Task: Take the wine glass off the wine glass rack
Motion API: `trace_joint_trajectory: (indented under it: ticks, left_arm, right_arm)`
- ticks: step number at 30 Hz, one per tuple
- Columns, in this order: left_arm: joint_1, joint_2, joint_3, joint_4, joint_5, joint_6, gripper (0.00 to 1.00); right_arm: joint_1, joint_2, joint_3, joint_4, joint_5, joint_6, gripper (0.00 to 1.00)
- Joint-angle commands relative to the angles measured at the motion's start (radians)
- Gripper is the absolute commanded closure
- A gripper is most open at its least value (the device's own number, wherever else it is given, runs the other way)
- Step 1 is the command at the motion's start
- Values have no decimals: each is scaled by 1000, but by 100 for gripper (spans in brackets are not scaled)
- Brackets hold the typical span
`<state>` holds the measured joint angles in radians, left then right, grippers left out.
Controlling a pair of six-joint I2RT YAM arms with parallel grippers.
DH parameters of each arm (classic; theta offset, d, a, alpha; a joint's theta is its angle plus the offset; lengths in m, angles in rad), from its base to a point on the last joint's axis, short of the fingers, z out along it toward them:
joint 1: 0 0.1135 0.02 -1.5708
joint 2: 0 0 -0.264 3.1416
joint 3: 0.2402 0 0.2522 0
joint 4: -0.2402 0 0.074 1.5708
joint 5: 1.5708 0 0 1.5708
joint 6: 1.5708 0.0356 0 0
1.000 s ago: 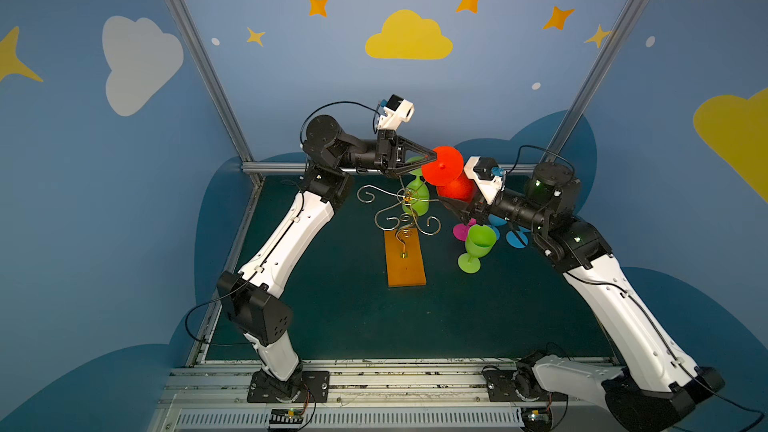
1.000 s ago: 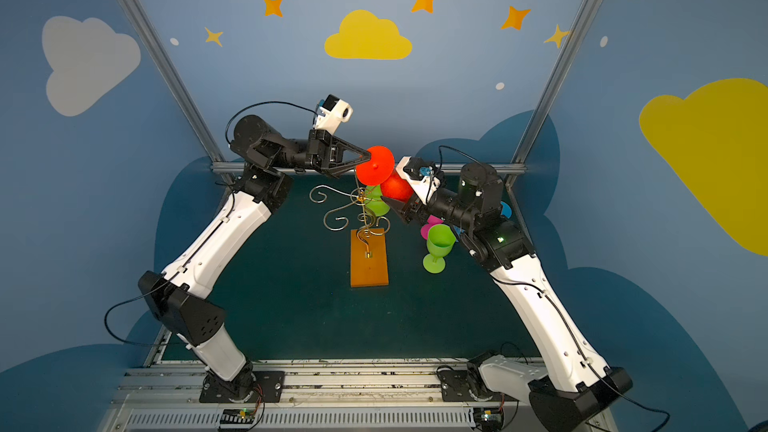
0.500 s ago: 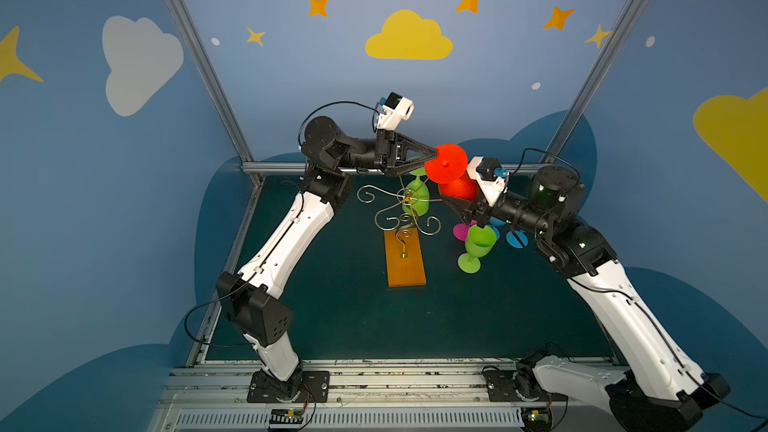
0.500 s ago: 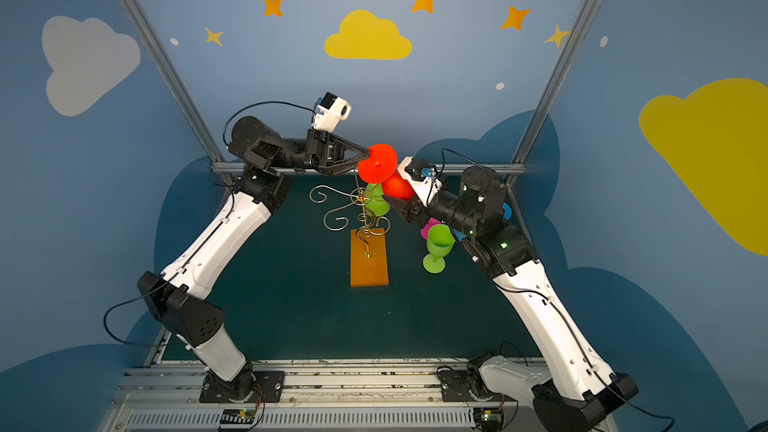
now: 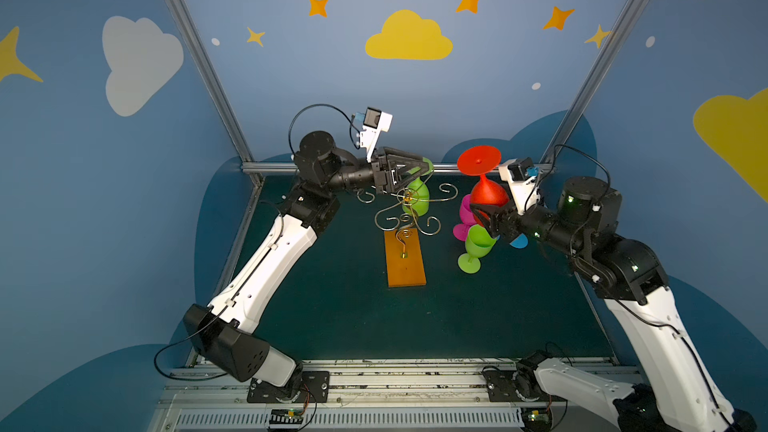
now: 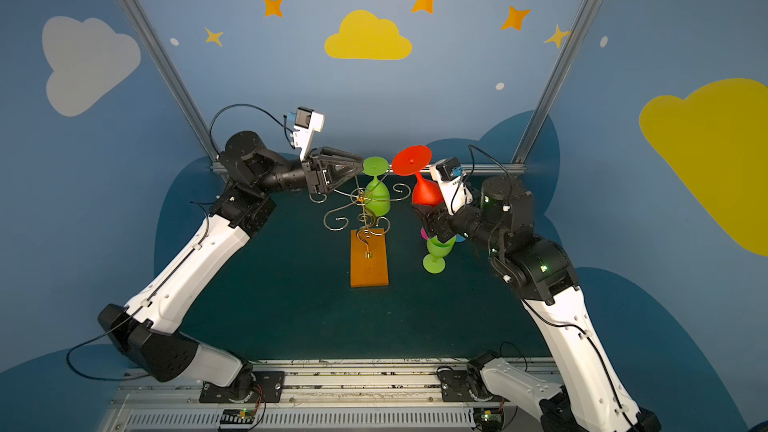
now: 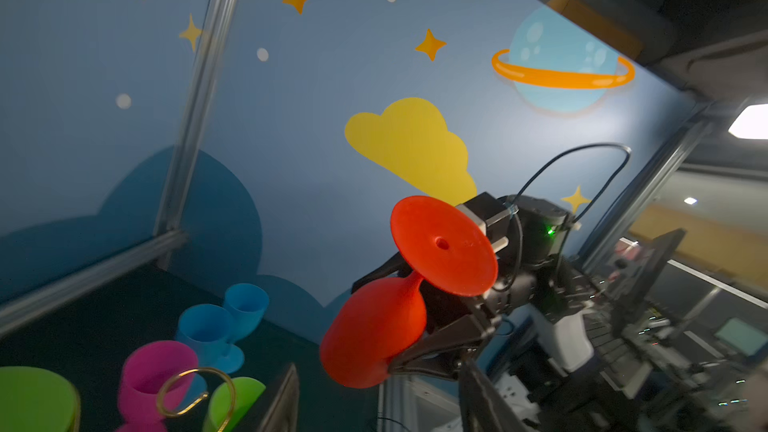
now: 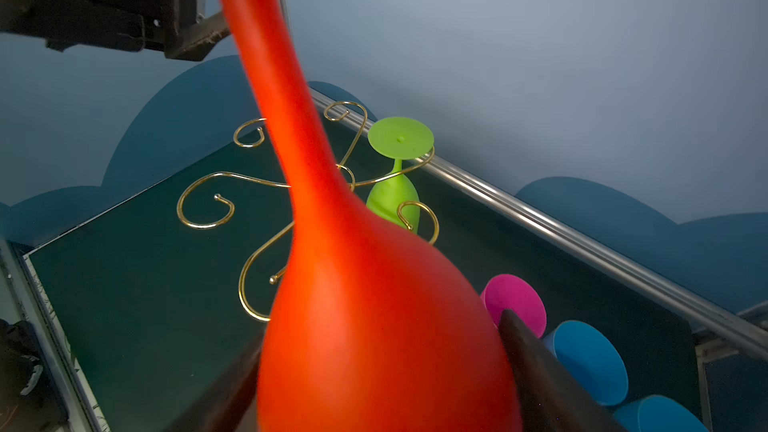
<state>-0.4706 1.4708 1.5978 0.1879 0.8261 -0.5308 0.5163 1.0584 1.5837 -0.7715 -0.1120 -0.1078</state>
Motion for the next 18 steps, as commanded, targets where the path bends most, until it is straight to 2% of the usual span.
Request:
trace_joint_trajectory:
  ticks: [1,3,8,14,18]
  left_arm:
    - [-27,-19,-67,64,-182,446,41]
    - [-45,-23,-96,103,-208,574,42]
    - [-86,-22,-161,222,-212,780,44]
    - [-137,-22,-177,219,-217,936,46]
    - [-156,-15,-161,197,-224,969,46]
  right_arm:
    - [6,-15,35,-151,31,67,65]
    - [5,-9,49,-188,25,76,66]
    - [8,6,58,-218,-5,102,69]
    - [16,29,58,-205,-42,129,71]
    - [26,44,52,-188,-62,139,72]
